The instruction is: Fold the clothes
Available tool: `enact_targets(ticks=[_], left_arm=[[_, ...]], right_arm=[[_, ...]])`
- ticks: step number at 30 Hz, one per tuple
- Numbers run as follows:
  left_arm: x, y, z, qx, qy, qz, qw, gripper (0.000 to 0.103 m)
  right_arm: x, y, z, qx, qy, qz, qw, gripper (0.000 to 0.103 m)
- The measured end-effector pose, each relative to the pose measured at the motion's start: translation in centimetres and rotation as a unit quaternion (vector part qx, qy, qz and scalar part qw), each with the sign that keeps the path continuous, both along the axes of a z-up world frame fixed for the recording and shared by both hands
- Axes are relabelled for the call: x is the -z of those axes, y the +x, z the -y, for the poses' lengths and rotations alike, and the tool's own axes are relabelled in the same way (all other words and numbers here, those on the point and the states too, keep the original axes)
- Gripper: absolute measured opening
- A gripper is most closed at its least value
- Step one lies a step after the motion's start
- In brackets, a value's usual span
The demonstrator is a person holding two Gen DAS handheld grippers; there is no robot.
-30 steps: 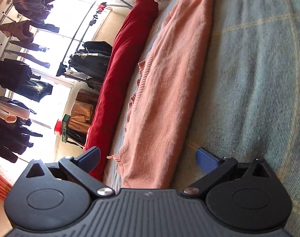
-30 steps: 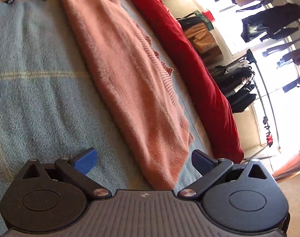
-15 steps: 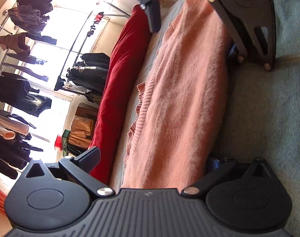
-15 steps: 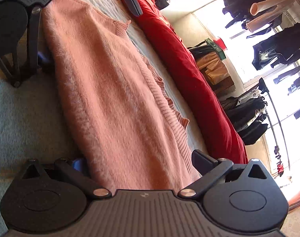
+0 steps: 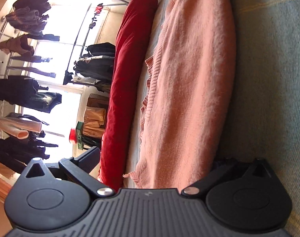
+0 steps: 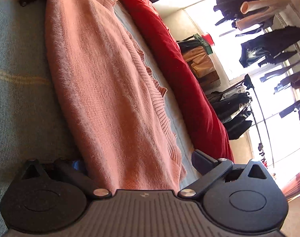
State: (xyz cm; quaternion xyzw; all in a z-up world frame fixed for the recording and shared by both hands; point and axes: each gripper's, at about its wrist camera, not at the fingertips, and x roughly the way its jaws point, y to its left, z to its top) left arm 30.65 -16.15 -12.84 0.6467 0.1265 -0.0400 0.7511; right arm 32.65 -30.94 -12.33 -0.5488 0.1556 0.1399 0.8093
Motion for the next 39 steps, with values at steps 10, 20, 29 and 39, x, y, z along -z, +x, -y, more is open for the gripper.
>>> enact_targets(ticks=[10, 20, 29, 39], left_arm=[[0.4, 0.2, -1.3, 0.016, 0.007, 0.009, 0.9998, 0.103], [0.2, 2.3, -0.8, 0.025, 0.021, -0.048, 0.9983, 0.102], [-0.5, 2.6, -0.9, 0.031, 0.028, -0.055, 0.9976, 0.103], [2.6, -0.3, -0.6, 0.046, 0.023, -0.030, 0.9982, 0.046]], right_arm=[[0.3, 0.7, 0.6, -0.015, -0.025, 0.012, 1.000, 0.103], [1.4, 1.2, -1.7, -0.030, -0.084, 0.007, 0.996, 0.103], [1.3, 1.7, -1.4, -0.027, -0.069, 0.000, 0.997, 0.103], [2.8, -0.3, -1.1, -0.018, -0.036, 0.004, 0.999, 0.065]])
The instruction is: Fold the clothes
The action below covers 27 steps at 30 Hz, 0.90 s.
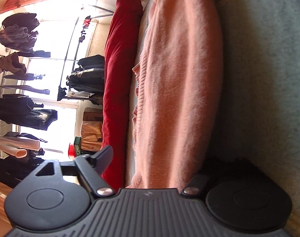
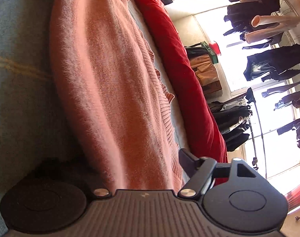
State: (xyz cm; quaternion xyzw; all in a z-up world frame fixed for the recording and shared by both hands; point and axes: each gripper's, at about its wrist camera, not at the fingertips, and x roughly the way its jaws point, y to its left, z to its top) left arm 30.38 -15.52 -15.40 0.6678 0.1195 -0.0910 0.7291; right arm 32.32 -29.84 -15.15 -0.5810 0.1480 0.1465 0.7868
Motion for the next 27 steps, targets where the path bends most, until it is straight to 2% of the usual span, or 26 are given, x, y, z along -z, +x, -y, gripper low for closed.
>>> enact_targets(ticks=[1, 2, 3, 4, 8, 14, 18, 27], left_arm=[[0.9, -0.4, 0.1, 0.007, 0.008, -0.010, 0.9999, 0.010], [1.3, -0.6, 0.2, 0.008, 0.007, -0.014, 0.9998, 0.005], [1.2, -0.5, 0.1, 0.005, -0.003, -0.012, 0.9999, 0.005], [0.9, -0.3, 0.0, 0.002, -0.016, -0.017, 0.9997, 0.005], [0.4, 0.0, -0.4, 0.000, -0.038, -0.032, 0.9988, 0.005], [0.2, 0.1, -0.5, -0.013, -0.067, -0.031, 0.9972, 0.004], [0.3, 0.2, 0.1, -0.022, -0.046, -0.027, 0.9983, 0.004], [0.0, 0.4, 0.1, -0.023, -0.052, -0.028, 0.9980, 0.004]], right_arm=[[0.6, -0.5, -0.1, -0.002, -0.002, 0.000, 1.000, 0.040], [1.2, -1.0, -0.3, -0.005, -0.003, 0.000, 1.000, 0.030], [1.9, -1.6, -0.4, -0.007, -0.005, 0.000, 1.000, 0.019], [2.0, -1.7, -0.6, -0.004, -0.003, 0.006, 1.000, 0.017], [1.2, -1.0, -0.2, -0.006, 0.014, -0.026, 1.000, 0.017], [1.4, -1.4, -0.1, 0.001, 0.031, -0.016, 0.999, 0.016], [1.4, -1.4, -0.2, 0.007, 0.031, -0.014, 0.999, 0.015], [1.1, -0.9, -0.5, 0.014, 0.030, -0.023, 0.999, 0.015]])
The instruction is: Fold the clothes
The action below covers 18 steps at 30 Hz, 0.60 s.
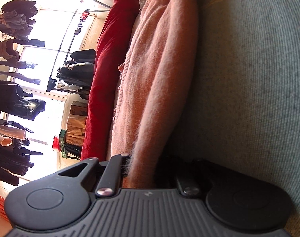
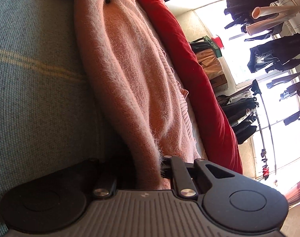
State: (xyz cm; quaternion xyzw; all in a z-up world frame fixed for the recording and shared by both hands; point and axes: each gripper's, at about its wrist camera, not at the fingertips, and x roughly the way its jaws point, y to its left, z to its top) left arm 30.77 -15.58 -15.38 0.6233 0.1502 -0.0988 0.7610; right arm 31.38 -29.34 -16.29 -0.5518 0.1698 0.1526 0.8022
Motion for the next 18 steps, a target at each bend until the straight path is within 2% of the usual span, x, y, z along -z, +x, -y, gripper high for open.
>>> enact_targets(ticks=[7, 12, 18], left_arm=[[0.13, -0.20, 0.22, -0.001, 0.007, 0.005, 1.0000, 0.004], [0.31, -0.24, 0.24, 0.000, 0.006, 0.003, 1.0000, 0.004], [0.28, -0.34, 0.22, 0.000, 0.005, 0.006, 1.0000, 0.004]], right_arm=[[-0.09, 0.14, -0.20, 0.000, -0.006, 0.010, 1.000, 0.014], [0.04, 0.37, -0.54, 0.000, -0.024, -0.001, 1.000, 0.015], [0.12, 0.49, -0.55, 0.002, -0.018, -0.002, 1.000, 0.015]])
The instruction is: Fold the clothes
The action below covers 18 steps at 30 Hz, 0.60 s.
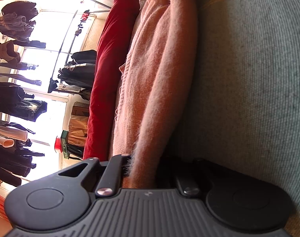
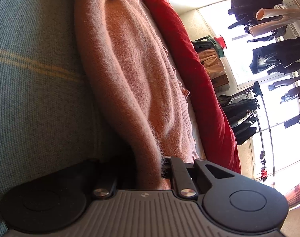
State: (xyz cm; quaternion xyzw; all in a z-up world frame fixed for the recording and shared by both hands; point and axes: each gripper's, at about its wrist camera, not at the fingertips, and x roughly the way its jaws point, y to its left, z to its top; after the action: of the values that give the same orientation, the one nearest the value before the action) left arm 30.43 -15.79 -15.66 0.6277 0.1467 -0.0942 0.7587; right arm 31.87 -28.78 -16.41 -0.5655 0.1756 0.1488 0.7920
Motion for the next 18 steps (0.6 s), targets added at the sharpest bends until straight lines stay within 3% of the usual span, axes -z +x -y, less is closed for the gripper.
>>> enact_targets(ticks=[6, 18], left_arm=[[-0.5, -0.1, -0.2, 0.000, -0.005, -0.001, 1.0000, 0.006], [-2.5, 0.2, -0.7, 0.002, -0.028, -0.018, 0.9994, 0.008]], right_arm=[[0.2, -0.3, -0.2, 0.002, -0.014, 0.007, 1.000, 0.014], [-0.1, 0.0, -0.8, -0.034, -0.098, -0.022, 0.994, 0.015]])
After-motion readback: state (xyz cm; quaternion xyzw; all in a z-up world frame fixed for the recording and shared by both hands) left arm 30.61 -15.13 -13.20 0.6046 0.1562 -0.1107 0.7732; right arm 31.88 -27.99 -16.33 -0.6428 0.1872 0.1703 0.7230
